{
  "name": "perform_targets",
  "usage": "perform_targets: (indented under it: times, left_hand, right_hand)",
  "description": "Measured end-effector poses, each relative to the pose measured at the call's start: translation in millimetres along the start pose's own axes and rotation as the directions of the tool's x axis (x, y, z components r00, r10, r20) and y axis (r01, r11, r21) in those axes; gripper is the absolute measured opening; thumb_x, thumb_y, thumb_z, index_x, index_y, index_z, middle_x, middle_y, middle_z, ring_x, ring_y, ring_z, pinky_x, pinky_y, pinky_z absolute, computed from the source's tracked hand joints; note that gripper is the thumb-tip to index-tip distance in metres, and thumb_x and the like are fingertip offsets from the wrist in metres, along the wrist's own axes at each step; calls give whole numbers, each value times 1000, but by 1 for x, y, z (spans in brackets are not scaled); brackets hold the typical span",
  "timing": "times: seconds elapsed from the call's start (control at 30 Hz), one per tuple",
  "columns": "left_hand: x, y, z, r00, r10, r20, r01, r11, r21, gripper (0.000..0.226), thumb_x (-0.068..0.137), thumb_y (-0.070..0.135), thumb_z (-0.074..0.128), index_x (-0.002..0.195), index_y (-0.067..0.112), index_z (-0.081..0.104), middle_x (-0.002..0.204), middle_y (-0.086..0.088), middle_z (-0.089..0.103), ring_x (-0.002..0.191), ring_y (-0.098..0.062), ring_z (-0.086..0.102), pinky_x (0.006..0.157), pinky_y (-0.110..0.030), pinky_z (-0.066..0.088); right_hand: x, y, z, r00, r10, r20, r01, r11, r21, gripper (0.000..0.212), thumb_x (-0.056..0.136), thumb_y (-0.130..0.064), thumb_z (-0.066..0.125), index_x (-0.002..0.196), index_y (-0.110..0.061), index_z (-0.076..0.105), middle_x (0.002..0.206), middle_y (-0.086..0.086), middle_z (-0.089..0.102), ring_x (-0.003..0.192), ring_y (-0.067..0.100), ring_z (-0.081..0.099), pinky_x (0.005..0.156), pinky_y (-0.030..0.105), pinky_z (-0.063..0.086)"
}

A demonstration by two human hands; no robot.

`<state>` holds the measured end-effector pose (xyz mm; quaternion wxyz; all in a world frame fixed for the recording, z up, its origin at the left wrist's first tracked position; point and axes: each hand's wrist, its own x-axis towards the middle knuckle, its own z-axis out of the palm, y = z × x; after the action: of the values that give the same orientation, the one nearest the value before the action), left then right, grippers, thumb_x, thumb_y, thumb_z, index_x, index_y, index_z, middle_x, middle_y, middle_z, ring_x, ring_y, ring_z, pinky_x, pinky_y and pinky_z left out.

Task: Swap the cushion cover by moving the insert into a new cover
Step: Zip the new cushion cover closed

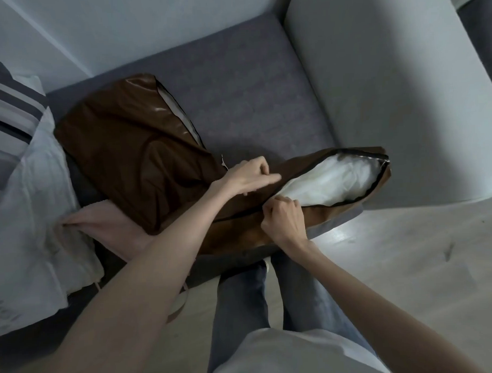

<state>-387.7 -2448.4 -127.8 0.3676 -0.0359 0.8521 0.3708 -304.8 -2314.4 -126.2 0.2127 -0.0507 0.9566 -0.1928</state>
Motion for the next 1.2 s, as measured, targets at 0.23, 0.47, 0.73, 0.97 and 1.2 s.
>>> perform_targets:
  times: [0.23, 0.47, 0.73, 0.97, 1.2]
  left_hand:
    - [9, 13, 14, 998, 60, 17, -61, 887, 458, 29, 78, 21, 62, 106, 13, 58, 105, -10, 62, 93, -32, 61, 69, -35, 44]
    - [-24, -13, 43, 921, -124, -370, 230, 939, 257, 28, 83, 38, 61, 88, 11, 65, 93, -12, 67, 90, -33, 65, 65, -33, 40]
    - [-35, 6, 75, 875, -223, -429, 310, 940, 144, 37, 77, 13, 70, 110, 9, 53, 108, -13, 64, 99, -32, 65, 76, -37, 52]
    - [-45, -13, 82, 853, -198, -482, 258, 964, 62, 19, 89, 14, 63, 108, 18, 59, 106, -3, 65, 95, -21, 65, 67, -26, 43]
    - [-44, -3, 87, 848, -231, -477, 325, 937, 125, 27, 89, 4, 60, 115, 7, 53, 113, -12, 62, 100, -26, 64, 79, -29, 51]
  right_hand:
    - [1, -1, 7, 970, -237, 57, 231, 969, 92, 21, 88, -14, 49, 82, -8, 69, 93, 6, 67, 91, 24, 56, 81, 40, 46]
    - [39, 36, -22, 975, -210, 68, 211, 977, -8, 45, 80, 10, 47, 119, -6, 62, 118, 7, 55, 101, 26, 54, 89, 36, 49]
    - [60, 44, -30, 940, -277, 197, 298, 950, -88, 33, 81, -9, 57, 111, -20, 62, 118, -1, 50, 99, 24, 56, 65, 29, 37]
    - [76, 38, -23, 928, -307, 211, 351, 912, -214, 26, 87, -21, 58, 112, -25, 65, 99, 2, 65, 86, 22, 61, 62, 25, 38]
    - [73, 44, -16, 905, -388, 173, 422, 871, -251, 18, 90, -37, 55, 102, -27, 64, 88, 1, 62, 75, 21, 60, 54, 28, 36]
